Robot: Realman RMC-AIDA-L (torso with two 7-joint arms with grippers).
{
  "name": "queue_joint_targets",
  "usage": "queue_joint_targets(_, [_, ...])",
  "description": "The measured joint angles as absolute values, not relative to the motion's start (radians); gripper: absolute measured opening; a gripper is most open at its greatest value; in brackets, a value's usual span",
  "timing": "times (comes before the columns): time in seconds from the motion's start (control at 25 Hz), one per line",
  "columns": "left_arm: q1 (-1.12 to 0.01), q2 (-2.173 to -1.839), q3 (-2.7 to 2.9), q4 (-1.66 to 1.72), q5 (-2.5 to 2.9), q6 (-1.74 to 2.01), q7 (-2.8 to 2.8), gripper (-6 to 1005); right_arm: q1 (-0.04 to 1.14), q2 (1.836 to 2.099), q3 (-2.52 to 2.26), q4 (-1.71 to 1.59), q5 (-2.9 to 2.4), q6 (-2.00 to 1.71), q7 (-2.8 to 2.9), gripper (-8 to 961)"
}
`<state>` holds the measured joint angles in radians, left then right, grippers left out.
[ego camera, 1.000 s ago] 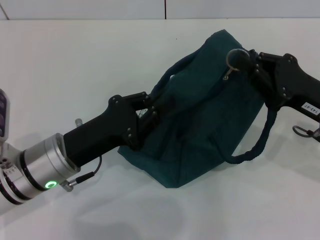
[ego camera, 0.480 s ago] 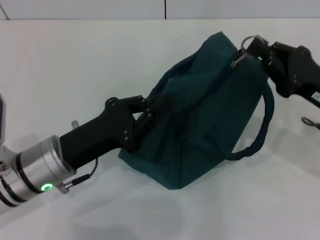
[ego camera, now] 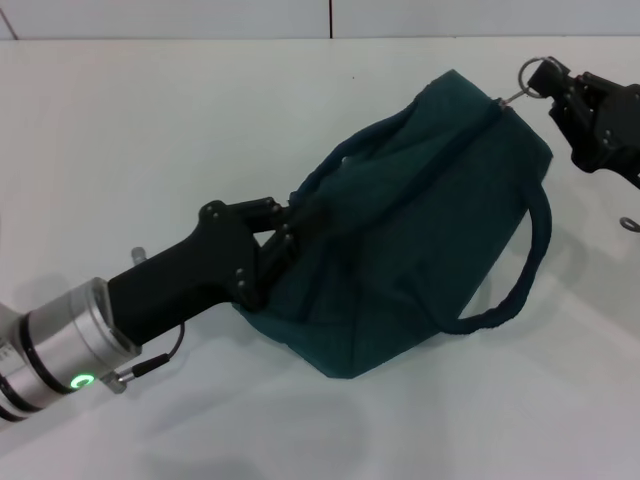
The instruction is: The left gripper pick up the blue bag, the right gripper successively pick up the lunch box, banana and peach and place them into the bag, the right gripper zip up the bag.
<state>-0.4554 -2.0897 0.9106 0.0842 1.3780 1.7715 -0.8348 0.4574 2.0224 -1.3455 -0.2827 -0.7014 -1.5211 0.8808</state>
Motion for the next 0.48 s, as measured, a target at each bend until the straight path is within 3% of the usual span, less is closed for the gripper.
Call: queue_joint_targets(0.48, [-0.429,-2.086,0.905,0.088,1.262,1.768,-0.864,64,0.387,2.023,-1.36,-0.271,-0.704,-1.734,0.836,13])
